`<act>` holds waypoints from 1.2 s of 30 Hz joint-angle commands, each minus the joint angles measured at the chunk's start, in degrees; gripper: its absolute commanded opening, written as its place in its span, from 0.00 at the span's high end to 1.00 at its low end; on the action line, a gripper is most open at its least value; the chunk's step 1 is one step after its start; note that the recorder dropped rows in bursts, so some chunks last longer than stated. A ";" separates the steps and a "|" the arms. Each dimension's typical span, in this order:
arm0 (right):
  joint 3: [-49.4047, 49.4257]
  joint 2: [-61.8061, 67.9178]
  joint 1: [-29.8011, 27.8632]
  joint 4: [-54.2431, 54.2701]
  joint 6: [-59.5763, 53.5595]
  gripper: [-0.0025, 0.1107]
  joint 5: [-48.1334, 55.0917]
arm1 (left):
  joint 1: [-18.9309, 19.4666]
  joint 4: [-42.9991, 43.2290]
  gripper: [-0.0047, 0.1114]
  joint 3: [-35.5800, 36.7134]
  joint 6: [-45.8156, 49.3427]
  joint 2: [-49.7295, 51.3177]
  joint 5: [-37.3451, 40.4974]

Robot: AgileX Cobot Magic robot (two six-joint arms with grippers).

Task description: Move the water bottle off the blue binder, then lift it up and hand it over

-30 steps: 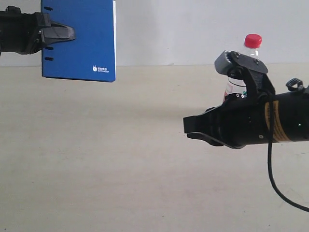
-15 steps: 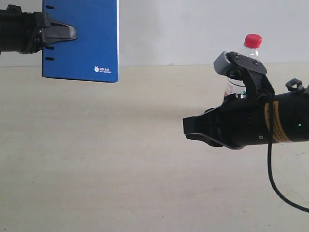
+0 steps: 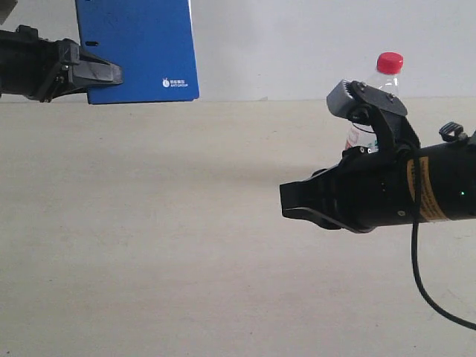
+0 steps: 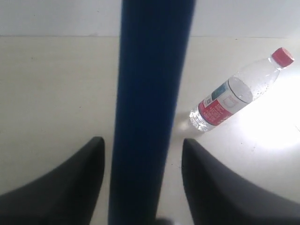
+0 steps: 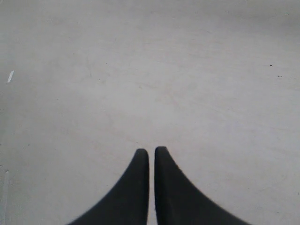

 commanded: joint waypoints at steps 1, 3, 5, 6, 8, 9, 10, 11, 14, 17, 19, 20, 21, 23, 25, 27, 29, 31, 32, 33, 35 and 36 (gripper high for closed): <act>0.18 -0.40 -0.05 0.00 -0.37 0.98 -0.10 | -0.10 0.56 0.54 0.24 -1.01 -2.92 -2.64; 0.18 -0.40 -0.05 0.00 -0.37 0.98 0.22 | -0.10 0.56 0.55 0.24 -0.90 -4.83 -4.89; 0.18 -0.67 -0.05 0.00 -0.57 0.98 0.79 | -0.10 0.80 0.55 0.24 0.25 -7.12 -6.97; 0.18 -0.73 -0.05 0.00 -0.57 0.98 1.25 | -0.10 1.20 0.55 0.24 0.24 -8.40 -7.76; 0.18 -0.73 -0.05 0.00 -0.57 0.98 1.88 | -0.10 2.51 0.55 0.24 0.24 -10.64 -8.91; 0.18 -0.73 -0.05 0.00 -0.57 0.98 2.33 | -0.10 3.19 0.55 0.34 0.24 -11.80 -9.20; 0.18 -0.73 -0.05 0.00 -0.86 0.98 2.31 | 0.00 3.58 0.55 0.28 0.00 -12.81 -9.42; 0.18 -0.73 -0.05 0.00 -1.02 0.98 2.43 | 0.00 3.76 0.55 0.28 -0.35 -13.78 -9.90; 0.18 -0.73 -0.05 0.00 -1.72 0.98 2.43 | 0.00 4.15 0.58 0.28 -0.69 -16.52 -11.80; 0.18 -0.73 -0.05 0.00 -2.07 0.98 2.66 | 0.00 4.98 0.70 0.28 -0.69 -19.58 -13.05; 0.18 -1.07 -0.05 0.00 -2.83 0.98 2.90 | 0.00 6.95 0.81 0.28 -0.79 -21.93 -13.06; 0.18 -1.45 -0.05 0.00 -3.36 0.98 3.04 | 0.00 8.00 0.86 0.28 -1.34 -23.08 -13.06; 0.18 -2.17 -0.05 0.00 -4.10 0.98 3.54 | 0.00 9.78 0.92 0.49 -1.83 -24.21 -13.06; 0.18 -4.22 -0.05 0.00 -6.14 0.98 5.62 | 0.00 10.61 0.92 1.29 -2.54 -26.42 -14.07; 0.18 -7.60 -0.05 0.00 -8.19 0.98 9.16 | 0.00 10.61 0.92 3.12 -4.12 -29.05 -16.91; 0.18 -11.93 -0.05 0.00 -10.33 0.98 12.83 | 0.00 10.50 0.92 5.55 -6.40 -32.03 -21.37; 0.18 -16.30 -0.05 0.00 -12.97 0.98 15.41 | 0.00 10.21 0.92 8.15 -8.97 -35.13 -26.34; 0.18 -21.24 -0.05 0.00 -14.93 0.98 16.98 | 0.00 10.21 0.92 11.38 -12.04 -38.83 -32.95; 0.18 -23.62 -0.05 0.00 -16.22 0.98 17.62 | 0.00 10.21 0.92 13.12 -13.42 -40.75 -36.20; 0.18 -25.91 -0.05 0.00 -17.03 0.98 18.19 | 0.00 10.21 0.92 14.90 -14.45 -42.69 -39.28; 0.18 -29.68 -0.05 0.00 -17.56 0.98 19.57 | 0.00 10.14 0.92 18.17 -15.13 -46.12 -43.83; 0.18 -31.23 -0.05 0.00 -17.69 0.98 20.24 | 0.00 10.14 0.92 19.66 -15.13 -47.60 -45.46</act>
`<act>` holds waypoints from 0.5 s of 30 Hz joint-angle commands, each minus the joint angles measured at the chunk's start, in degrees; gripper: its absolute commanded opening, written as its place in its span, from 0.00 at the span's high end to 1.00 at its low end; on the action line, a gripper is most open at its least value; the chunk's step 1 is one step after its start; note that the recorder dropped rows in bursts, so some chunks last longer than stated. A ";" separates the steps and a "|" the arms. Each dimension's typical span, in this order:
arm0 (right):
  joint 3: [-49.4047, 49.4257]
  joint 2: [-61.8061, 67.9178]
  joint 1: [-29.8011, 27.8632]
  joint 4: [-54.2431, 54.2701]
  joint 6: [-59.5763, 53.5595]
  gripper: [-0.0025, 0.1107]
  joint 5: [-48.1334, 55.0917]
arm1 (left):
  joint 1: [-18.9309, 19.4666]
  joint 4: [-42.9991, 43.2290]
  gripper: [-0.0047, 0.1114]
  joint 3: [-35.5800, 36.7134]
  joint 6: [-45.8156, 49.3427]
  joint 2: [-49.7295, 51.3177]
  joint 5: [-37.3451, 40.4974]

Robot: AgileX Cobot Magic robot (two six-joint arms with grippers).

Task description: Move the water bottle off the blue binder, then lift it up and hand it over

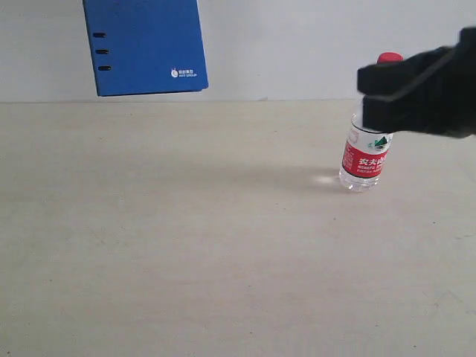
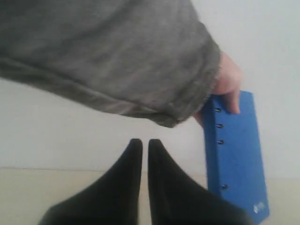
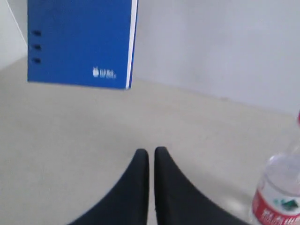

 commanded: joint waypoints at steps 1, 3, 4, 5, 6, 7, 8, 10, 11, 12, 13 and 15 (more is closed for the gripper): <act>0.18 -8.34 -0.05 0.10 -2.12 0.98 3.76 | 0.00 -0.36 0.92 7.22 -2.49 -8.15 -10.94; 0.18 -11.21 -0.05 0.10 -2.12 0.98 4.97 | 0.00 -0.36 0.92 10.93 -2.49 -11.36 -13.10; 0.18 -12.49 -0.05 0.10 -2.12 0.98 5.37 | 0.00 -0.36 0.92 12.74 -2.49 -12.62 -13.42; 0.18 -13.52 -0.05 0.10 -2.12 0.98 5.60 | 0.00 -0.36 0.92 14.48 -2.49 -14.09 -13.53; 0.45 -14.45 -0.05 0.10 -2.12 0.98 5.86 | 0.00 -0.36 0.92 16.14 -2.49 -15.44 -13.53; 0.88 -15.10 -0.05 0.10 -2.12 0.98 6.17 | 0.00 -0.36 0.92 17.39 -2.49 -16.71 -13.53; 1.66 -15.85 -0.05 0.10 -2.01 0.98 6.31 | 0.00 -0.36 0.92 18.86 -2.49 -17.83 -13.53; 4.08 -17.29 -0.05 0.10 -2.01 0.98 7.27 | 0.00 -0.36 0.92 21.35 -2.49 -19.79 -13.53; 5.49 -17.78 -0.05 0.10 -2.01 0.98 7.75 | 0.00 -0.36 0.92 22.14 -2.49 -20.43 -13.67; 6.67 -18.39 -0.05 0.10 -1.90 0.98 8.32 | 0.00 -0.36 0.92 23.04 -2.49 -21.14 -13.95; 8.43 -19.06 -0.05 0.10 -1.90 0.98 9.28 | 0.00 -0.36 0.92 23.87 -2.49 -21.73 -14.49; 10.73 -20.49 -0.05 1.74 -1.36 0.98 10.77 | 0.00 -0.36 0.92 25.28 -2.49 -22.38 -15.29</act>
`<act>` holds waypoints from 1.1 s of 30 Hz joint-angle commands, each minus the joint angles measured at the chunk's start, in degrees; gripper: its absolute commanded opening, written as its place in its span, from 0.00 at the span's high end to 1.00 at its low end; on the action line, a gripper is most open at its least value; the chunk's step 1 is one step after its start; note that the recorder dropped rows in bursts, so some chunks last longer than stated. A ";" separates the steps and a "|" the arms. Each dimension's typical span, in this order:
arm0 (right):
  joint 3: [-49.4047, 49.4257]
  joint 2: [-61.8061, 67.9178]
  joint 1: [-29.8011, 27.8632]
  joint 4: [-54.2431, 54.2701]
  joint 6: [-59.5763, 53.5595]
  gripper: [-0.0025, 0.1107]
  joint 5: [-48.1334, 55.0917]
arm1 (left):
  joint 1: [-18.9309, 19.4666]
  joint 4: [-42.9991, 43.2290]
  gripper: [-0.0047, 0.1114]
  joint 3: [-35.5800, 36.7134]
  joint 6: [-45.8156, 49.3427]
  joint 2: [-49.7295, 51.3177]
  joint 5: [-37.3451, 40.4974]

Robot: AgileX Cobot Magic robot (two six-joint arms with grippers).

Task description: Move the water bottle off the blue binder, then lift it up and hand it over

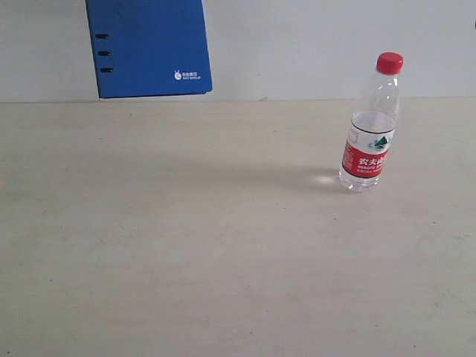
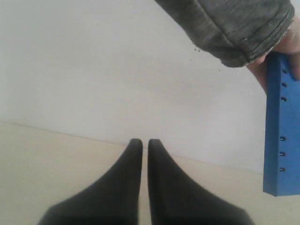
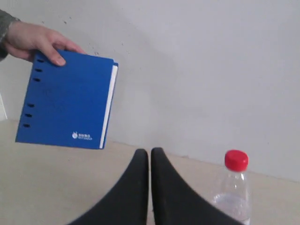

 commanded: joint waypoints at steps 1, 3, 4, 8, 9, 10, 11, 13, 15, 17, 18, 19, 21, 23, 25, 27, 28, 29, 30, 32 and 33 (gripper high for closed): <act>5.53 -3.30 -0.05 2.92 0.40 0.98 3.80 | 0.00 -0.36 0.92 3.41 -0.44 -2.05 -2.55; 6.92 -4.84 -0.05 4.73 0.75 0.98 5.07 | 0.00 -0.36 0.92 4.43 -0.44 -2.05 -2.95; 7.50 -5.80 -0.05 4.84 0.75 0.98 5.84 | 0.00 -0.36 0.92 4.99 -0.44 -2.05 -2.95; 9.14 -9.80 -0.05 5.33 0.75 0.98 10.00 | 0.00 -0.36 0.92 6.91 -0.44 -2.05 -2.95; 9.59 -11.18 -0.05 5.89 0.91 0.98 11.35 | 0.00 -0.36 0.92 7.45 -0.44 -2.05 -2.95; 9.92 -12.61 -0.05 6.70 1.05 0.98 12.36 | 0.00 -0.36 0.92 7.94 -0.72 -2.05 -2.95; 10.07 -14.11 -0.05 7.94 0.94 0.98 12.80 | 0.00 -0.36 0.92 8.38 -0.89 -2.05 -2.95; 10.43 -17.11 -0.05 8.83 0.94 0.98 13.70 | 0.00 -0.36 0.92 9.17 -1.11 -2.05 -2.84; 11.08 -19.50 -0.05 8.97 0.48 0.98 13.84 | 0.00 -0.36 0.92 9.95 -1.11 -2.05 -2.73; 11.87 -21.41 -0.05 8.97 -1.34 0.98 14.23 | 0.00 -0.36 0.92 10.72 -1.11 -2.05 -2.59; 12.24 -21.99 -0.05 9.22 -2.74 0.98 14.24 | 0.00 -0.36 0.92 11.18 -1.11 -2.05 -2.59; 12.77 -22.60 -0.05 9.83 -4.25 0.98 14.53 | 0.00 -0.36 0.92 11.65 -0.85 -2.05 -2.42; 13.96 -23.33 -0.05 10.05 -5.25 0.98 14.78 | 0.00 -0.25 0.92 12.63 -0.86 -2.05 -2.15; 15.09 -23.35 0.05 11.38 -5.35 0.98 14.65 | 0.00 -0.07 0.92 13.39 -0.83 -2.05 -1.84; 15.75 -23.35 0.05 13.90 -5.47 0.98 14.32 | 0.00 -0.07 0.92 13.69 -0.61 -2.05 -1.24; 16.03 -23.35 0.05 15.50 -5.58 0.98 14.32 | 0.00 -0.07 0.92 13.81 -0.61 -2.05 -1.14; 16.03 -23.35 0.05 15.60 -5.88 0.98 14.54 | 0.00 -0.07 0.92 13.79 -0.17 -2.05 -1.25; 16.03 -23.35 0.05 15.61 -6.60 0.98 15.07 | 0.00 -0.07 0.92 13.79 0.71 -2.05 -1.52; 16.03 -23.35 0.05 15.61 -7.50 0.98 15.39 | 0.00 -0.07 0.92 13.79 1.10 -2.05 -1.79; 16.03 -23.35 0.05 16.09 -9.00 0.98 17.04 | 0.00 -0.07 0.92 13.79 1.08 -2.05 -2.08; 16.03 -23.35 0.05 16.64 -9.31 0.98 17.81 | 0.00 -0.07 0.92 13.79 1.08 -2.05 -2.08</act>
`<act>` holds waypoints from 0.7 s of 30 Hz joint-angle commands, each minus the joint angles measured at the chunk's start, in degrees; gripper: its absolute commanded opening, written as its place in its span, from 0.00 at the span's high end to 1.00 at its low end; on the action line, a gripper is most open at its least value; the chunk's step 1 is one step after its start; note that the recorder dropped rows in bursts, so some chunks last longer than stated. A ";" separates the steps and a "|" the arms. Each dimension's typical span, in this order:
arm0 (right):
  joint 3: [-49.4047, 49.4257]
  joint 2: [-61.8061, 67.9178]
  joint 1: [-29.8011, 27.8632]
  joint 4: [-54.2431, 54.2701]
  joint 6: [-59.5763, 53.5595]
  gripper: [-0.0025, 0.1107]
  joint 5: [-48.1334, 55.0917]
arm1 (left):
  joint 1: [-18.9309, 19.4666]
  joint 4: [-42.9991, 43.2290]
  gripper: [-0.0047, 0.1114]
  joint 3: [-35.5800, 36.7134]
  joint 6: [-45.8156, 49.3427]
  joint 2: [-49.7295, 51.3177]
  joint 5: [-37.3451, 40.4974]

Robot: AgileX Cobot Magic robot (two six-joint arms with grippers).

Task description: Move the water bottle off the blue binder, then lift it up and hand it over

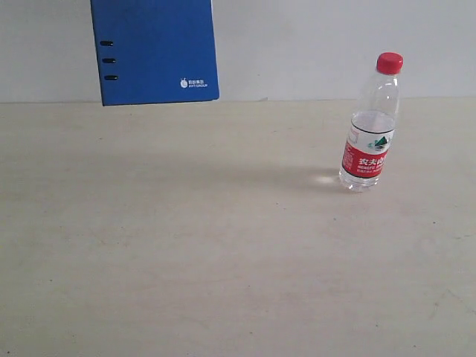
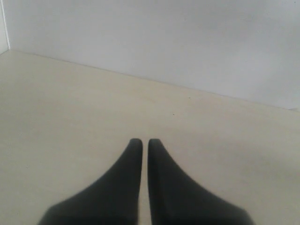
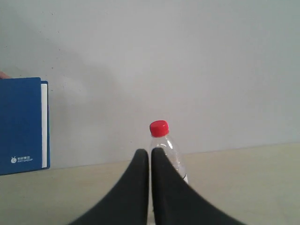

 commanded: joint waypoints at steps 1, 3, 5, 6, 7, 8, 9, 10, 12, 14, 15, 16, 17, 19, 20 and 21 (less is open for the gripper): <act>0.25 -0.26 0.05 2.17 -2.69 0.98 3.85 | 0.00 -0.07 0.92 0.29 0.69 -0.27 -0.41; 0.25 -0.26 0.05 3.98 -2.69 0.98 4.10 | 0.00 -0.07 0.92 0.29 0.69 -0.27 -0.41; 0.25 -0.26 0.05 5.71 -2.69 0.98 3.73 | 0.00 -0.07 0.92 0.29 0.69 -0.27 -0.41; 0.25 -0.26 0.05 6.23 -2.69 0.98 3.58 | 0.00 -0.07 0.92 0.29 0.69 -0.27 -0.41; 0.25 -0.26 0.05 6.51 -2.69 0.98 3.58 | 0.00 -0.07 0.92 0.29 0.69 -0.27 -0.41; 0.25 -0.26 0.05 6.51 -2.69 0.98 3.58 | 0.00 -0.07 0.92 0.29 0.69 -0.27 -0.41; 0.25 -0.26 0.05 6.51 -2.69 0.98 3.58 | 0.00 -0.07 0.92 0.29 0.69 -0.27 -0.41; 0.25 -0.26 0.05 6.51 -2.69 0.98 3.58 | 0.00 -0.07 0.92 0.29 0.69 -0.27 -0.41; 0.25 -0.26 0.05 6.51 -2.69 0.98 3.58 | 0.00 -0.07 0.92 0.29 0.69 -0.27 -0.41; 0.25 -0.26 0.05 6.51 -2.69 0.98 3.58 | 0.00 -0.07 0.92 0.29 0.69 -0.27 -0.41; 0.25 -0.26 0.05 6.51 -2.69 0.98 3.58 | 0.00 -0.07 0.92 0.29 0.69 -0.27 -0.41; 0.25 -0.26 0.05 6.51 -2.69 0.98 3.58 | 0.00 -0.07 0.92 0.29 0.69 -0.27 -0.41; 0.25 -0.26 0.05 6.51 -2.69 0.98 3.58 | 0.00 -0.07 0.92 0.29 0.69 -0.27 -0.41; 0.25 -0.26 0.05 6.51 -2.69 0.98 3.58 | 0.00 -0.07 0.92 0.29 0.69 -0.27 -0.41; 0.25 -0.26 0.05 6.51 -2.69 0.98 3.58 | 0.00 -0.07 0.92 0.29 0.69 -0.27 -0.41; 0.25 -0.26 0.05 6.51 -2.69 0.98 3.58 | 0.00 -0.07 0.92 0.29 0.69 -0.27 -0.41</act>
